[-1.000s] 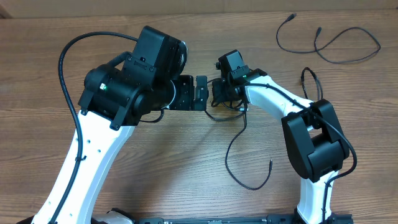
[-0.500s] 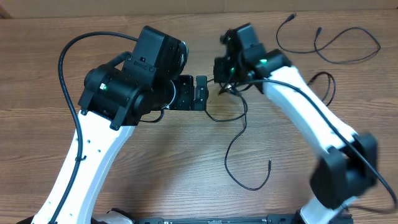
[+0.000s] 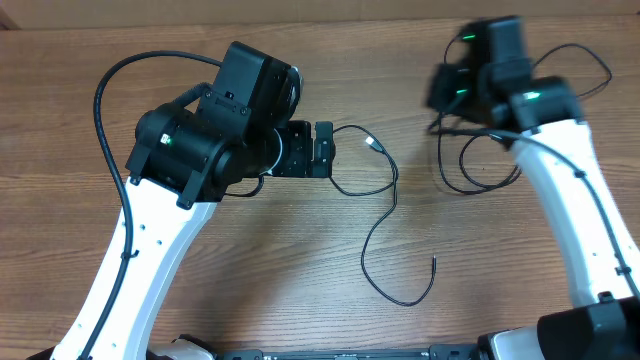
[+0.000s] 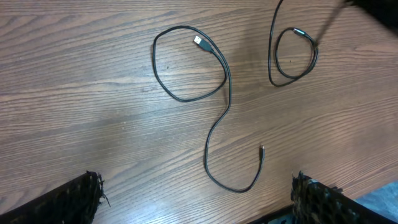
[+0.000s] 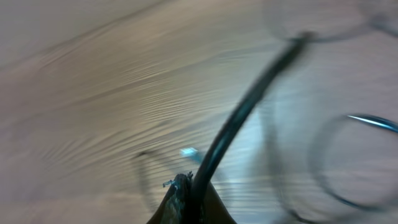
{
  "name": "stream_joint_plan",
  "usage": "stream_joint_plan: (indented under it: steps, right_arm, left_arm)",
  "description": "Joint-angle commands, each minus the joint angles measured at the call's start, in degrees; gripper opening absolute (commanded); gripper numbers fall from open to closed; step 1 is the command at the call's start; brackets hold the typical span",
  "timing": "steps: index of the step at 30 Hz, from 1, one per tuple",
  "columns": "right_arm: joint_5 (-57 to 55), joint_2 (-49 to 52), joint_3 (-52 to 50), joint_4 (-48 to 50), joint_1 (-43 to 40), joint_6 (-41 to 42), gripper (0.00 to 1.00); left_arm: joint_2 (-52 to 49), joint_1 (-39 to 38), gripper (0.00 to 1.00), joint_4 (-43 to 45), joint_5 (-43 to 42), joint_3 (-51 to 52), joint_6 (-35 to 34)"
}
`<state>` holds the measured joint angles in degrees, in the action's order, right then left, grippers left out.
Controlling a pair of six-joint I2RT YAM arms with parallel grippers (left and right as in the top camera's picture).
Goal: Untangle cables
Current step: 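Pull the grasped cable away to the right with the right gripper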
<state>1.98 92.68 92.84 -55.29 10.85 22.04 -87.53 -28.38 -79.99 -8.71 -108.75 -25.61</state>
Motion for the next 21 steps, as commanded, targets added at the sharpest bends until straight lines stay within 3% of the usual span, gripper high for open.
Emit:
stream_joint_plan:
  steps: [1, 7, 17, 21]
  right_arm:
    - [-4.7, -1.1, 0.9, -4.2, -8.3, 0.5, 0.04]
    - [-4.8, 0.9, 0.9, -9.9, -16.1, 0.4, 0.04]
    - [-11.4, 6.9, -3.0, -9.6, -19.0, 0.3, 0.22]
    - [-11.4, 10.3, -3.1, -10.3, -19.0, 0.3, 0.41]
  left_arm:
    - [1.0, 0.3, 1.00, 0.0, 0.3, 0.0, -0.8]
    - [1.0, 0.3, 1.00, 0.0, 0.3, 0.0, -0.8]
    - [1.0, 0.3, 0.99, 0.0, 0.3, 0.0, -0.8]
    - [1.0, 0.3, 1.00, 0.0, 0.3, 0.0, -0.8]
